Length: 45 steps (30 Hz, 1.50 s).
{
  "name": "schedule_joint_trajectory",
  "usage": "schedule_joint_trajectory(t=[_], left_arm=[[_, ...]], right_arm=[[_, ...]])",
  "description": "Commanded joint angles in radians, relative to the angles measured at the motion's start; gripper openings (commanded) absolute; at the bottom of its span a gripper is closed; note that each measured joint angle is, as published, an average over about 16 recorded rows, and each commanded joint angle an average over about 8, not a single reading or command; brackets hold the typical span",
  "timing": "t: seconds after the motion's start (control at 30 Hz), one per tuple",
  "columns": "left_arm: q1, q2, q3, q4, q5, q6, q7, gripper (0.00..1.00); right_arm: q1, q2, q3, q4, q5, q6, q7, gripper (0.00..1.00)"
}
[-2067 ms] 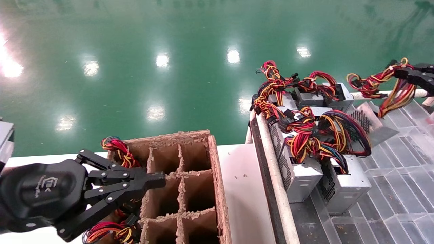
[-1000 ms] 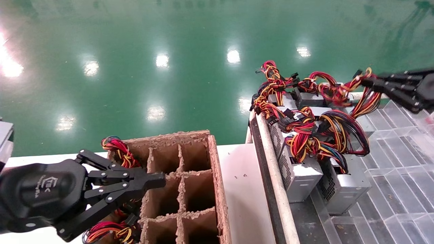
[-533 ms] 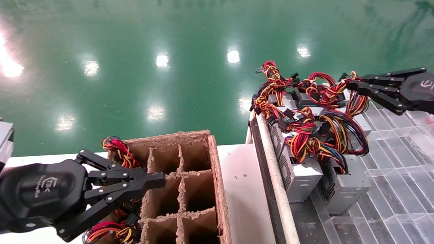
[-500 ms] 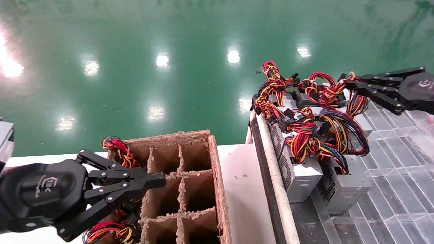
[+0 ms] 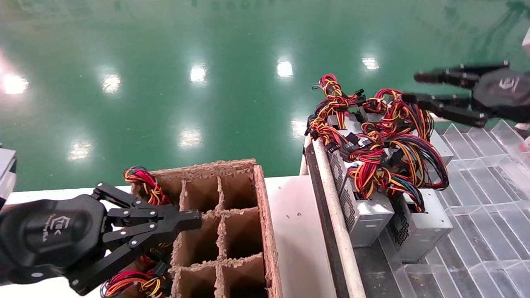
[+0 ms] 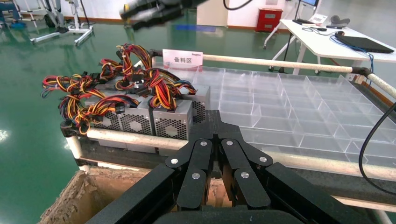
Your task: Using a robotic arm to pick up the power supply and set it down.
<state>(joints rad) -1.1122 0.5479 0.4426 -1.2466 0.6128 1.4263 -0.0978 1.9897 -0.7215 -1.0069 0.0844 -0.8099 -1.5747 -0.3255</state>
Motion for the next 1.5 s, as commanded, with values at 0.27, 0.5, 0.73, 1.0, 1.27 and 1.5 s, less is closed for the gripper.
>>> schedule_joint_trajectory(t=[0.27,0.5,0.73,1.0,1.27,1.5], left_arm=[[0.0,0.0,0.0,0.0,0.0,0.0,0.0,0.08],[0.0,0.0,0.0,0.0,0.0,0.0,0.0,0.86],[0.0,0.0,0.0,0.0,0.0,0.0,0.0,1.0],[0.0,0.0,0.0,0.0,0.0,0.0,0.0,1.0],[0.0,0.0,0.0,0.0,0.0,0.0,0.0,1.0],[0.0,0.0,0.0,0.0,0.0,0.0,0.0,1.0]], right_arm=[[-0.045,0.011,0.063,0.103,0.052,-0.016,0.045,1.0],[-0.145,0.02,0.14,0.23,0.049,-0.005,0.1,1.0],[-0.253,0.033,0.222,0.365,0.053,0.007,0.158,1.0],[-0.375,0.047,0.316,0.519,0.058,0.02,0.223,1.0],[-0.498,0.061,0.409,0.674,0.063,0.034,0.289,1.0],[-0.609,0.074,0.494,0.814,0.067,0.046,0.349,1.0]])
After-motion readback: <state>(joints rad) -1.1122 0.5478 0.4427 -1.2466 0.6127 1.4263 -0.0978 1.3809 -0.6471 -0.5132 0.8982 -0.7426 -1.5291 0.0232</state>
